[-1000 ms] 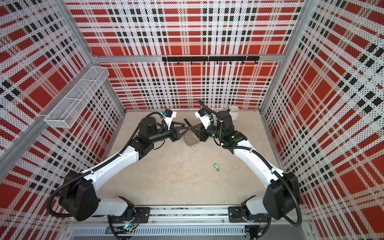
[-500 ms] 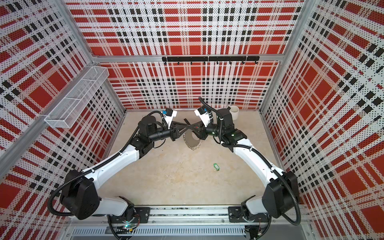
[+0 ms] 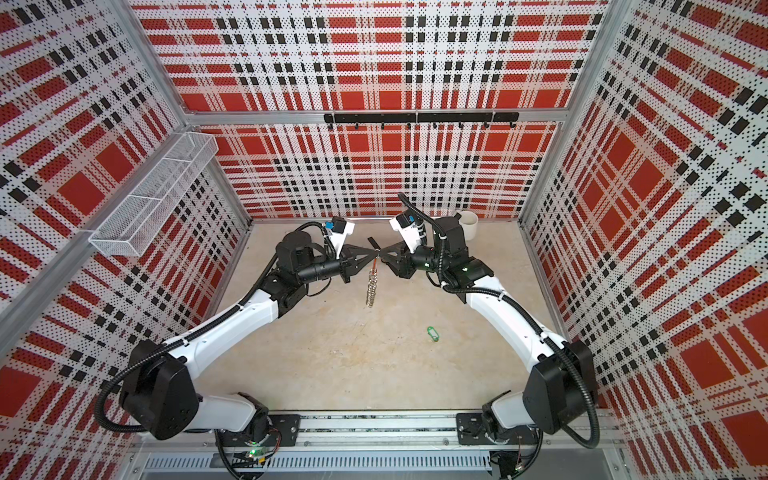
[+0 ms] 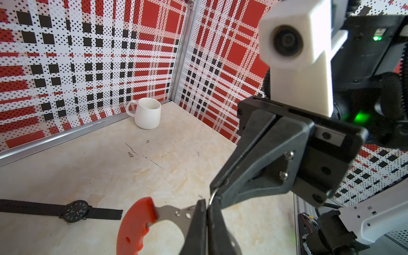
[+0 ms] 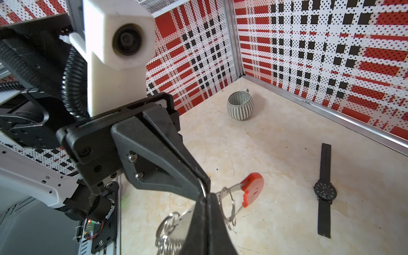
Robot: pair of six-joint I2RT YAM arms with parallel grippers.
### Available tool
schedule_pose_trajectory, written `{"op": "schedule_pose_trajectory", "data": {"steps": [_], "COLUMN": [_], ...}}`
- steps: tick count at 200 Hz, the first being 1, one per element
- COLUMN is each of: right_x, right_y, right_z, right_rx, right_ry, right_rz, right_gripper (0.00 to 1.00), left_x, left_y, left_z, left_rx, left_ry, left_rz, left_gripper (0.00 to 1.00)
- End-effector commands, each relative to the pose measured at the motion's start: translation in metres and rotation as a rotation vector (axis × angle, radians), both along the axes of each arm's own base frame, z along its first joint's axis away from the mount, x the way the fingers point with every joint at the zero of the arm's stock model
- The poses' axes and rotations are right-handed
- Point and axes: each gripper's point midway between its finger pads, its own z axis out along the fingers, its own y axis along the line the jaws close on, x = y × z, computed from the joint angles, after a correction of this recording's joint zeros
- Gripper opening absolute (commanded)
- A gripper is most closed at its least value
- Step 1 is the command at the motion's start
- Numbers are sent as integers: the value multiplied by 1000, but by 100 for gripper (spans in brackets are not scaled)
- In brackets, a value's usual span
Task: Attach keys to a key ring
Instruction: Pass the keyring.
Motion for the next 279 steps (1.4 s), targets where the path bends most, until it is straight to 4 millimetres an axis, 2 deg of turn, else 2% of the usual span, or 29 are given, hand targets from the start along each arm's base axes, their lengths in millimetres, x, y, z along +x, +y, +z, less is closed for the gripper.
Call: {"op": "schedule_pose_trajectory", "data": {"steps": [1, 15, 23, 28, 33, 43, 55, 76, 106, 138, 160, 213, 279], "right_x": [-5, -5, -3, -3, -2, -1, -2, -8, -19, -38, -43, -45, -47], "right_y": [6, 6, 3, 2, 0, -6, -12, -20, -17, -9, -7, -5, -1], "right_z": [31, 36, 40, 41, 42, 44, 47, 55, 62, 74, 79, 84, 89], "right_rx": [93, 127, 151, 162, 171, 194, 224, 282, 333, 393, 415, 451, 464], "right_ry": [-63, -56, -47, -46, -44, -41, -42, -42, -25, -8, -8, -1, -1], "right_rz": [30, 19, -7, -21, -40, -80, -119, -145, -92, 36, 69, 107, 137], "right_gripper": [0, 0, 18, 33, 41, 50, 52, 51, 33, 25, 21, 20, 25], "left_x": [0, -2, -4, -5, -7, -12, -16, -25, -41, -55, -58, -54, -50], "left_y": [5, 7, 8, 9, 10, 12, 14, 18, 23, 27, 29, 32, 28], "left_z": [18, 23, 27, 29, 33, 39, 49, 64, 85, 100, 104, 102, 97], "left_rx": [-35, -81, -117, -141, -170, -218, -275, -367, -492, -598, -640, -673, -683], "left_ry": [-33, -28, -20, -19, -14, -16, -25, -43, -69, -84, -82, -71, -52], "left_rz": [36, 52, 59, 62, 63, 63, 67, 61, 14, -54, -76, -54, -63], "left_gripper": [0, 0, 0, 0, 0, 0, 0, 0, 0, 0, 0, 0, 0]}}
